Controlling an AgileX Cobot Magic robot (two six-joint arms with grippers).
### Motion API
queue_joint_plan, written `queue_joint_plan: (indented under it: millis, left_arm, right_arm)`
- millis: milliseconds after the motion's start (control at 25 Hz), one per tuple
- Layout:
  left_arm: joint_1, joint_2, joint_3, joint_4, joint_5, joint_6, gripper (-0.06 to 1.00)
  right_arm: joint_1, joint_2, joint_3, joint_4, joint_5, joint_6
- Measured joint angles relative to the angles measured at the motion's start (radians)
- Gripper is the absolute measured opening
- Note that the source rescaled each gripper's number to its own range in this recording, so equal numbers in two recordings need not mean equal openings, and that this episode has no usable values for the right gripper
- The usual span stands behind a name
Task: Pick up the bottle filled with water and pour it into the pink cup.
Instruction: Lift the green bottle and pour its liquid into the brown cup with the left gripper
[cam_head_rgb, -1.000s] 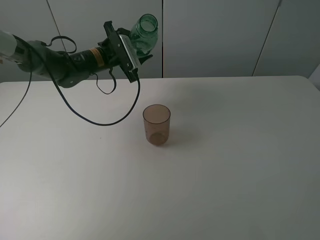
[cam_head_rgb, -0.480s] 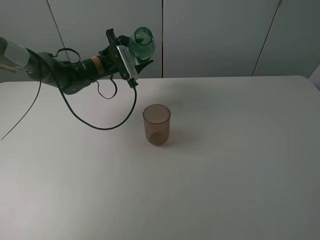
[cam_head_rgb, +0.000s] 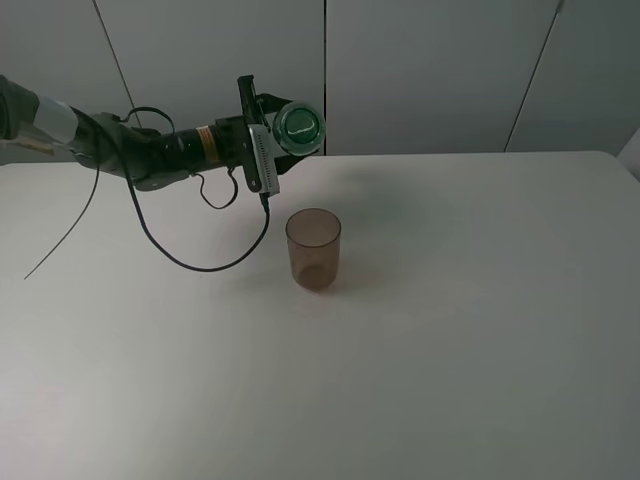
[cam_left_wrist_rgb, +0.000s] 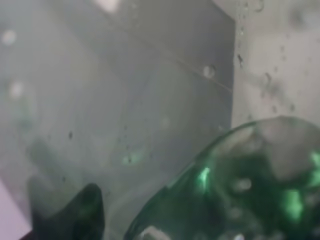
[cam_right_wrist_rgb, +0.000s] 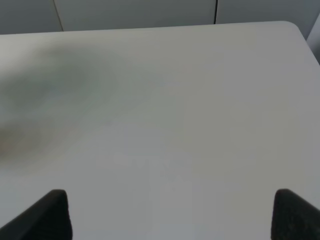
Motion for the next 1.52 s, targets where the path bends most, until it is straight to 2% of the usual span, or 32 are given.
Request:
queue_joint_plan:
  millis: [520, 880, 1520]
  left_arm:
    - [0.000, 0.002, -0.017, 0.130, 0.008, 0.098, 0.00]
    - [0.000, 0.002, -0.017, 0.136, 0.050, 0.222, 0.00]
    - [-0.004, 0.002, -0.077, 0.141, 0.065, 0.311, 0.00]
  right_arm:
    - [0.000, 0.000, 0.000, 0.000, 0.000, 0.000]
    - [0.000, 0.000, 0.000, 0.000, 0.000, 0.000]
    - [0.000, 0.000, 0.000, 0.000, 0.000, 0.000]
